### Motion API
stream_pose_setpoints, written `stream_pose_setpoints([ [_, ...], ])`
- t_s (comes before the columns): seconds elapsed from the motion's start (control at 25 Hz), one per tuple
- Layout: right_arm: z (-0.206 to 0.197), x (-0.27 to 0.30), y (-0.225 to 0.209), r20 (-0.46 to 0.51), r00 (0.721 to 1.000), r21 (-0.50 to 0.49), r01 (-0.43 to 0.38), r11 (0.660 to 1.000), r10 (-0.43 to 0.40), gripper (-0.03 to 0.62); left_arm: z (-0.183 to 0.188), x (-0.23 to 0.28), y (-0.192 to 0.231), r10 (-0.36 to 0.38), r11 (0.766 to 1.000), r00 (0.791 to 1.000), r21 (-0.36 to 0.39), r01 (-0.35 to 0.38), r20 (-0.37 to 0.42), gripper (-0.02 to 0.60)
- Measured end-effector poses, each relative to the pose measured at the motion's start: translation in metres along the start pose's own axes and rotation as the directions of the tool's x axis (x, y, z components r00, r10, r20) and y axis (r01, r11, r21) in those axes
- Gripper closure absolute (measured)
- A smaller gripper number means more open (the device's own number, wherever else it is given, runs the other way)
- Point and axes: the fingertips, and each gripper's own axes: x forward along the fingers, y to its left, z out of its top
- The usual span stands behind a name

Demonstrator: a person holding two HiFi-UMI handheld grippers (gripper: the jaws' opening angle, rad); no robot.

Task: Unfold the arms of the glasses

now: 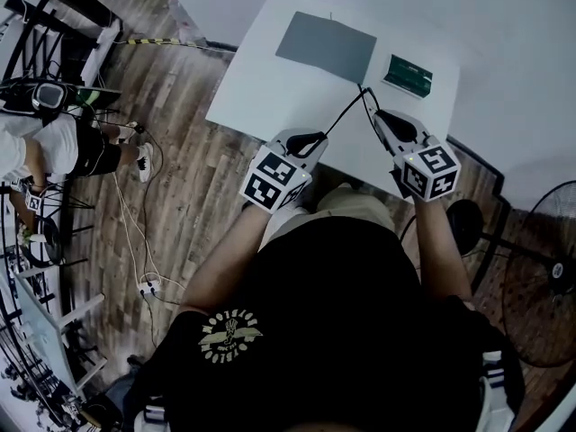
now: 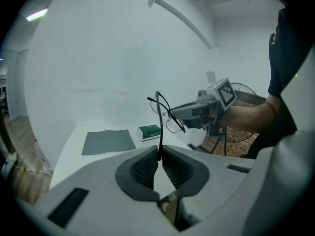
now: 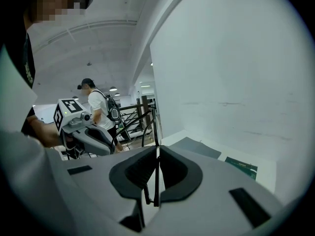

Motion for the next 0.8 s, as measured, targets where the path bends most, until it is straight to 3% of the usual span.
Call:
stream_pose_setpoints([
  [0.32,-0.002,0.0,-0.048,-0.031,1.0,-0.018,0.003,1.0,-0.004,0.572,0.024,0.028,0.018,0.024,1.0,0.999,0.022,-0.023,-0.034,0.549],
  [0.64,-0.01,-0.017,-0.099,-0.067,0.997,-0.102,0.037,0.994,-0.044,0.574,0.051,0.06,0.014,0.046,0.998,0.997,0.048,-0.042,-0.068,0.549],
  [0.8,-0.014,-0.024,-0.113,-0.062,0.998,-0.128,0.01,0.992,-0.018,0.574,0.058,0.07,0.007,0.056,0.997,0.994,0.055,-0.051,-0.091,0.548],
])
